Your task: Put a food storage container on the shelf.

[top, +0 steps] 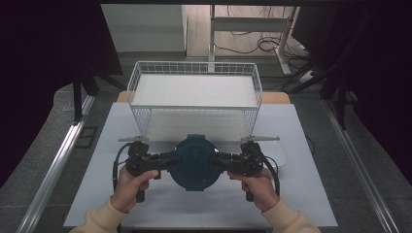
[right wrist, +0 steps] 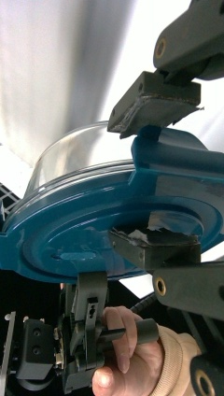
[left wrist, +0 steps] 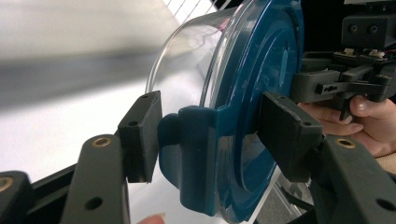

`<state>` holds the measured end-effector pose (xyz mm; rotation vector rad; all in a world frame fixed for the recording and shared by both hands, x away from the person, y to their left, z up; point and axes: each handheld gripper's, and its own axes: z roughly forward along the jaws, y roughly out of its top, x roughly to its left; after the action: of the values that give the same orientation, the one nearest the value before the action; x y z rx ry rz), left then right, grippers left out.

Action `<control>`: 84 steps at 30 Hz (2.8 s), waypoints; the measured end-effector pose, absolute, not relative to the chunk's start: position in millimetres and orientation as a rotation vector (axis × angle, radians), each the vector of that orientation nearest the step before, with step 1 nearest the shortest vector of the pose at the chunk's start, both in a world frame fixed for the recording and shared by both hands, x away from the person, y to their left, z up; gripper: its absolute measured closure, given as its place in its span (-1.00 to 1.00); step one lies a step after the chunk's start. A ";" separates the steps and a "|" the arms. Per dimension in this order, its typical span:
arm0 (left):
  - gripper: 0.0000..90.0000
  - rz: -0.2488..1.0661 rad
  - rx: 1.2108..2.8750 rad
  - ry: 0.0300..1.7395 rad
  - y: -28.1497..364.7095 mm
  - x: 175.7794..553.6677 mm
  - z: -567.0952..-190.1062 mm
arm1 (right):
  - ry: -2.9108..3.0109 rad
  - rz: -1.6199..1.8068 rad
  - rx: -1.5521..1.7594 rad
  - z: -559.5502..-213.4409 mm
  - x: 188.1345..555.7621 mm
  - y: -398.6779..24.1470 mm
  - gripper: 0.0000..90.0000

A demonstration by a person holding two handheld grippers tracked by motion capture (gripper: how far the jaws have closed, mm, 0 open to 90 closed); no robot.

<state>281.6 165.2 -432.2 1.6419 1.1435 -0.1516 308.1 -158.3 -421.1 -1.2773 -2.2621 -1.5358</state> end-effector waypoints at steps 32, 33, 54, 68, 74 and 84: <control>-0.09 -0.055 1.576 1.047 174.5 352.1 -340.8 | -2.424 -1.666 -1.162 -307.8 381.4 -146.7 -0.06; -0.08 -0.053 1.580 1.046 175.0 354.6 -338.8 | -2.422 -1.665 -1.163 -306.5 384.0 -146.5 -0.06; -0.09 -0.062 1.607 1.051 184.5 426.8 -291.3 | -2.385 -1.684 -1.177 -264.4 452.1 -138.0 -0.06; -0.10 -0.181 1.605 1.133 186.1 467.7 -315.1 | -2.298 -1.605 -1.274 -285.7 493.6 -137.9 -0.06; -0.10 -0.241 1.565 1.176 187.5 483.4 -319.7 | -2.198 -1.574 -1.362 -290.4 507.9 -137.6 -0.07; -0.13 -0.344 1.474 1.264 185.0 509.6 -333.7 | -2.102 -1.479 -1.485 -300.4 525.6 -139.1 -0.14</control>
<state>509.6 185.0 -333.7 1.4737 1.2639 -0.3438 525.6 -139.1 -300.4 -1.4850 -2.1023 -1.4792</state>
